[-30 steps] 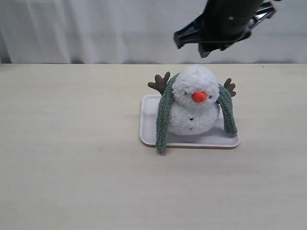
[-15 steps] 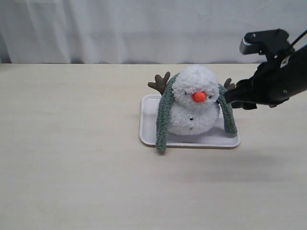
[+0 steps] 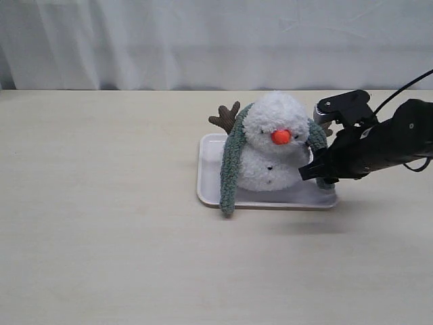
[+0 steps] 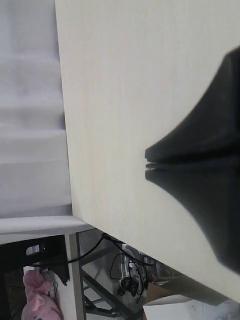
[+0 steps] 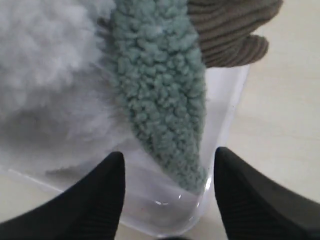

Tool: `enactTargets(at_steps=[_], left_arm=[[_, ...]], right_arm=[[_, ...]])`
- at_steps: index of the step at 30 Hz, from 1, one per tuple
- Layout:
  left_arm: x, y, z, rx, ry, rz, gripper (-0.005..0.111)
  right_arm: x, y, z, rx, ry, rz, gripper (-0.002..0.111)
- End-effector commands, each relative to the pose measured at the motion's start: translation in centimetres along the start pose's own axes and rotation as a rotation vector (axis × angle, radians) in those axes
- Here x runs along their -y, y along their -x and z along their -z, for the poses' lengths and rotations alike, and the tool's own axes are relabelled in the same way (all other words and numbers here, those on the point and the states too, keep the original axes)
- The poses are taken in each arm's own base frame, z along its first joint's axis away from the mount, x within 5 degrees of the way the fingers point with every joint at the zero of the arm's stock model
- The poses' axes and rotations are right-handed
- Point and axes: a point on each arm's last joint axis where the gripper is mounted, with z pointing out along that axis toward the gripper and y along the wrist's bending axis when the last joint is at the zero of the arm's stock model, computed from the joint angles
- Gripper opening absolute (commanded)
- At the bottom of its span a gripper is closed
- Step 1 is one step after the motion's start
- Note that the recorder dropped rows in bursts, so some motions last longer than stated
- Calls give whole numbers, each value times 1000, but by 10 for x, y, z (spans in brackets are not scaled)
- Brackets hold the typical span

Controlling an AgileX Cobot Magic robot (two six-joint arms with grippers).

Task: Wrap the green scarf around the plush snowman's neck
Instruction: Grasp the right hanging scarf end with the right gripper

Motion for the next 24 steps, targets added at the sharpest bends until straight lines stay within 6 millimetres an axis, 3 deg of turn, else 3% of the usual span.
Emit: enactTargets(at_steps=[1, 5, 7, 9, 17, 24], left_arm=[[0, 0, 0, 8, -3, 4, 0], [0, 0, 0, 8, -3, 4, 0], [0, 0, 0, 8, -3, 4, 0], [0, 0, 0, 8, -3, 4, 0], [0, 0, 0, 8, -3, 4, 0], [0, 0, 0, 8, -3, 4, 0]], right_arm=[[5, 0, -18, 61, -39, 0, 52], [5, -8, -33, 30, -37, -1, 46], [3, -10, -31, 2, -25, 7, 18], [1, -8, -24, 1, -17, 33, 4], [-4, 0, 30, -49, 40, 28, 4], [-13, -15, 36, -228, 131, -38, 4]])
